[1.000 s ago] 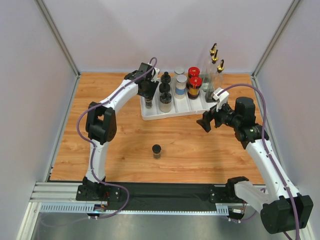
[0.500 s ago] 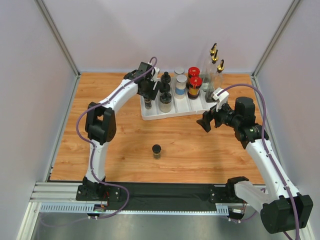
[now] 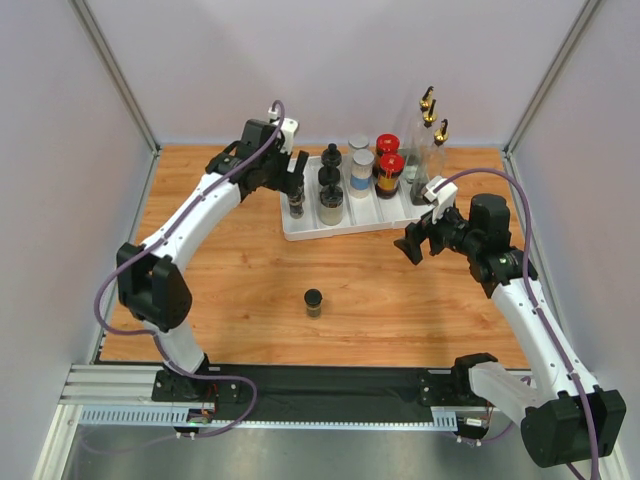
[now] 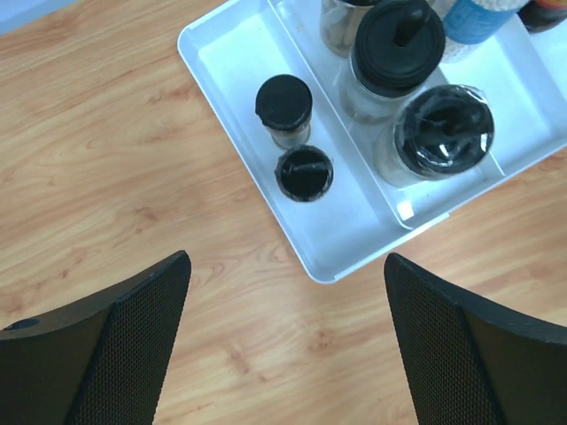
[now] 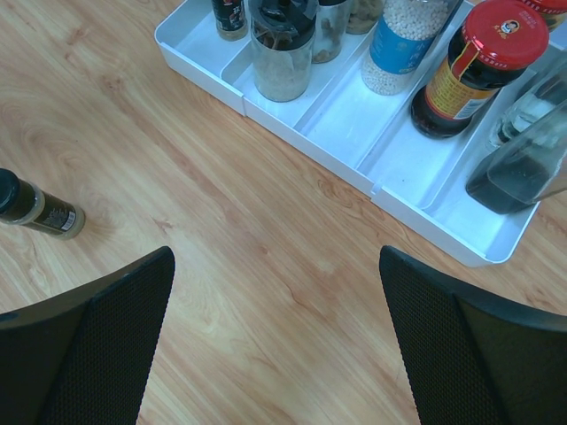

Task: Organize the condiment bottles
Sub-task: Place the bottle in the storage box, then pick up the bottle from the center of the board.

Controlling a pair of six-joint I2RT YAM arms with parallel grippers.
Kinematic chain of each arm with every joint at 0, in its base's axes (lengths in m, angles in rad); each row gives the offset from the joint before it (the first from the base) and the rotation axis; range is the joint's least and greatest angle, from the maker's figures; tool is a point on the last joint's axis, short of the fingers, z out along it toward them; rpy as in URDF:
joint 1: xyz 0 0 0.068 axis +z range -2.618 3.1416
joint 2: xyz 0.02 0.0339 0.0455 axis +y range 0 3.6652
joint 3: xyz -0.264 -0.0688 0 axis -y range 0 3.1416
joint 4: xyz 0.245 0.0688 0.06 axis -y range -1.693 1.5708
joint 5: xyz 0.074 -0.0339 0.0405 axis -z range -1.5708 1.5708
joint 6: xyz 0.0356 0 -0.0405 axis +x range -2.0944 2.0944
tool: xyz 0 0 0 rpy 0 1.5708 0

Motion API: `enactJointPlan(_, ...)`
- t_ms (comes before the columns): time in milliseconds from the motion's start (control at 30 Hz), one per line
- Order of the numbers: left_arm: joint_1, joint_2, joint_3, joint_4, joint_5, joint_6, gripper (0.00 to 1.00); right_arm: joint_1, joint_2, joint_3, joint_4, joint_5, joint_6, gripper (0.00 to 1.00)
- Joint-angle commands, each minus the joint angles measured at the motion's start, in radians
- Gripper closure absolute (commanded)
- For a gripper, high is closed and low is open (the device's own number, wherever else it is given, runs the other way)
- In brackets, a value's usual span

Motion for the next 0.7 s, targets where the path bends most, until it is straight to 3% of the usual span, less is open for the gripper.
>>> enactJointPlan(0, 0.003, -0.119, -0.103, 0.070, 0.035, -0.018, 0.02, -0.002, -0.015, 0.009, 0.013, 0.024, -0.029, 0.00)
enactJointPlan(500, 0.004, -0.651, -0.652, 0.218, -0.053, -0.203, 0.00, -0.002, -0.016, 0.008, 0.009, 0.053, -0.056, 0.00)
enactJointPlan(667, 0.004, -0.795, -0.748, 0.225, 0.038, -0.231, 0.00, -0.002, -0.011, 0.008, 0.007, 0.056, -0.060, 0.00)
